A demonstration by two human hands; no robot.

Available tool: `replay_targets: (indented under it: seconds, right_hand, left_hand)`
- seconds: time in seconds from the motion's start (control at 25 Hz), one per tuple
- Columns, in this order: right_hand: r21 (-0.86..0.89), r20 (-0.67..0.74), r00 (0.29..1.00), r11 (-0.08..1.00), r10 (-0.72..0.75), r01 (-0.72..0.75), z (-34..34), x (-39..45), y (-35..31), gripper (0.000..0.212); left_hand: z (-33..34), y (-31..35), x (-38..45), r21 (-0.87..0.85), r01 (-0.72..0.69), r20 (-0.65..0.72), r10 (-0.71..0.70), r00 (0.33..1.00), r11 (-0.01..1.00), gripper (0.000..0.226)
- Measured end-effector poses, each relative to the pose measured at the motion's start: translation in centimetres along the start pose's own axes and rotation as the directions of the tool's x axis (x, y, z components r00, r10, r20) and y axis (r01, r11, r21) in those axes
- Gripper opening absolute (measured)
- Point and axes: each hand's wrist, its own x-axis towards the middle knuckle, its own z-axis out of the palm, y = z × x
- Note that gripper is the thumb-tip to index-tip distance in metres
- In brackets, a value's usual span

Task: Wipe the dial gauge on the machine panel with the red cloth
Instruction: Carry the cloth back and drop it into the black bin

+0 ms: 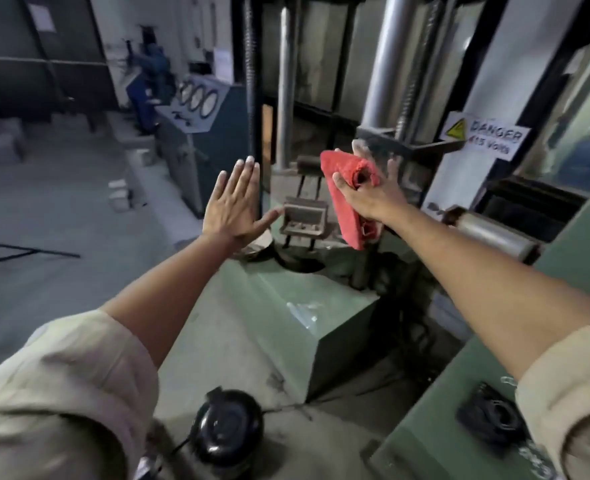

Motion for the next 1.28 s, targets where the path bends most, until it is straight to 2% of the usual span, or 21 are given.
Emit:
replay_targets:
  seconds: [0.08, 0.16, 0.28, 0.44, 0.6, 0.76, 0.92, 1.08, 1.28]
  right_hand:
    - [-0.034, 0.073, 0.996, 0.998, -0.056, 0.058, 2.6, 2.6, -4.7, 0.071]
    - [-0.030, 0.136, 0.986, 0.995, -0.093, 0.098, 4.2, 4.8, -8.7, 0.083]
    - [-0.050, 0.167, 0.977, 0.988, -0.136, 0.146, 5.4, 7.2, -13.1, 0.088]
    - [-0.081, 0.178, 0.976, 0.986, -0.128, 0.144, 7.0, 9.2, -17.0, 0.082]
    - [-0.045, 0.278, 0.953, 0.990, -0.118, 0.136, 9.6, 8.5, -19.5, 0.084]
    - [-0.041, 0.321, 0.939, 0.988, -0.126, 0.147, 12.7, 8.7, -20.7, 0.083]
    - [-0.028, 0.424, 0.899, 0.991, -0.107, 0.130, 20.2, 7.6, -20.2, 0.086]
    - [0.005, 0.538, 0.835, 0.991, -0.117, 0.136, 30.4, 4.8, -19.2, 0.084]
    - [0.062, 0.703, 0.687, 0.979, -0.181, 0.194, 44.3, -2.9, -16.6, 0.074]
  left_hand:
    - [0.9, -6.0, -1.2, 0.045, 0.030, 0.033, -0.031, 0.999, 0.999, 0.109]
    - [1.4, -10.6, -2.2, 0.072, 0.057, 0.049, -0.061, 0.997, 0.996, 0.107]
    - [2.0, -15.0, -3.3, 0.070, 0.110, 0.063, -0.115, 0.991, 0.991, 0.103]
    - [3.6, -18.2, -4.7, 0.052, 0.152, 0.071, -0.155, 0.985, 0.987, 0.103]
    - [5.0, -20.1, -6.6, 0.050, 0.149, 0.108, -0.154, 0.982, 0.988, 0.102]
    - [6.4, -22.4, -7.0, 0.039, 0.162, 0.125, -0.166, 0.978, 0.986, 0.104]
    - [11.1, -23.6, -8.8, 0.041, 0.174, 0.202, -0.178, 0.963, 0.984, 0.104]
    - [18.9, -22.8, -12.7, -0.010, 0.203, 0.331, -0.189, 0.925, 0.979, 0.107]
    - [29.9, -21.4, -19.8, -0.030, 0.256, 0.510, -0.205, 0.836, 0.966, 0.107]
